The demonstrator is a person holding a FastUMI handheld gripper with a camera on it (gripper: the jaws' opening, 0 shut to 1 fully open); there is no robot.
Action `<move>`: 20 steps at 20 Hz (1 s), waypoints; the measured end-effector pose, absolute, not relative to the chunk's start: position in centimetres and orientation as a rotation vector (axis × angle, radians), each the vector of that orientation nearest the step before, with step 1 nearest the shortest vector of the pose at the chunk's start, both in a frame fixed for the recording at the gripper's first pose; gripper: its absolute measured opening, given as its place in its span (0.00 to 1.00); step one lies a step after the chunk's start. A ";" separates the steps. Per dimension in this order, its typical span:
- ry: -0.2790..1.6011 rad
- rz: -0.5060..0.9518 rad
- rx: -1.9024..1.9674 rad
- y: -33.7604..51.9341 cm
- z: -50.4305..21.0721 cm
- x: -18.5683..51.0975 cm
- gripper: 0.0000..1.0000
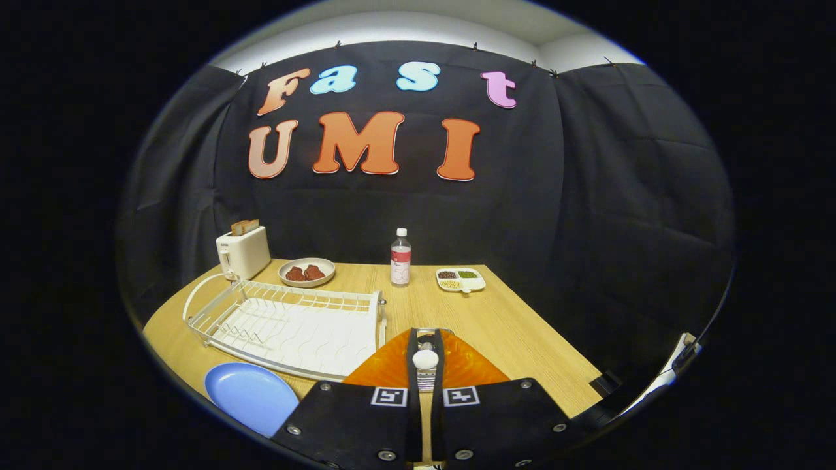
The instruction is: Take the plate from the dish rack, then take the spoon from the basket and place it into the plate.
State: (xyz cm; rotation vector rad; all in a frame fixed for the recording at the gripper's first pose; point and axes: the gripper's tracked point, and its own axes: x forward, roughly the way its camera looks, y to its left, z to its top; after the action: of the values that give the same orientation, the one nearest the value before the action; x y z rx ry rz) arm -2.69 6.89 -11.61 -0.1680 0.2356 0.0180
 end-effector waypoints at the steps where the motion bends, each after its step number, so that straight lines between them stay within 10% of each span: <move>1: 0.233 0.027 -0.176 7.6 -11.3 -3.3 0.05; 20: 0.267 0.417 -0.143 25.7 -14.1 -12.0 0.06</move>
State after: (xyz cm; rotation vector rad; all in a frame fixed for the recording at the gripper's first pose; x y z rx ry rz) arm -12.00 25.74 -14.13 -0.1428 0.2669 0.4170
